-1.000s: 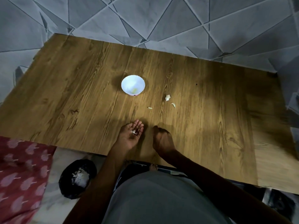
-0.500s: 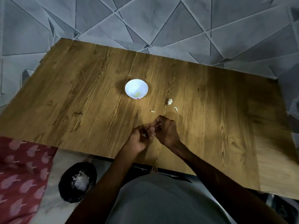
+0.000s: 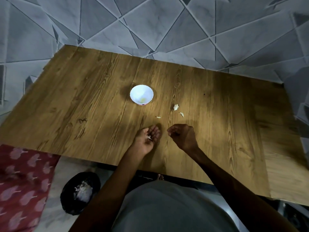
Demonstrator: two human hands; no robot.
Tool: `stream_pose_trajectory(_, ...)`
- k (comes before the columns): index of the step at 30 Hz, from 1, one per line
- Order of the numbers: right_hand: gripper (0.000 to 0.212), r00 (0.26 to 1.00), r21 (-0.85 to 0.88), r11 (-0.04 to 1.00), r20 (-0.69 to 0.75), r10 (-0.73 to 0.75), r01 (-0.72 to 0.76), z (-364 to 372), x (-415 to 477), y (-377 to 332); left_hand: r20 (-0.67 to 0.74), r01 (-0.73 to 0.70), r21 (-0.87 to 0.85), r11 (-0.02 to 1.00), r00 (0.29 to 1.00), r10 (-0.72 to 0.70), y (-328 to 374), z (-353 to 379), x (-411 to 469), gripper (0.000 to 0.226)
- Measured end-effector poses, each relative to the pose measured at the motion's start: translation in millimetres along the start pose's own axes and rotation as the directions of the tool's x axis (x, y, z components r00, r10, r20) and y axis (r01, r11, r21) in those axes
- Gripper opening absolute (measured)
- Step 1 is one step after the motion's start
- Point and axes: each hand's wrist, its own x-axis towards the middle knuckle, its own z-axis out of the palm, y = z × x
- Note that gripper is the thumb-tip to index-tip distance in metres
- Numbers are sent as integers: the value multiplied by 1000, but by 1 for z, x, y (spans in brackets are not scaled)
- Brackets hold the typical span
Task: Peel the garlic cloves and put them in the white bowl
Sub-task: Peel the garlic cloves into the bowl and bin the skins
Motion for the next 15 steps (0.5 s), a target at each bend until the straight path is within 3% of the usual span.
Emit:
stream_pose_trajectory(6,14,985,-143,989,163,58,-35,16,-20,16,-2,-6,4,1000,1000,6,15,-24,-4,35)
stream_pose_trajectory(12,7,973,-388,910,225,-59,145,43,-30,9,-51,-29,-16,999,998,28,15,-46,-8,34)
stream_pose_trajectory(15,17,940,-456,869,341,-30,193,55,-30,0,-73,-53,-29,998,996,51,16,-58,-12,34)
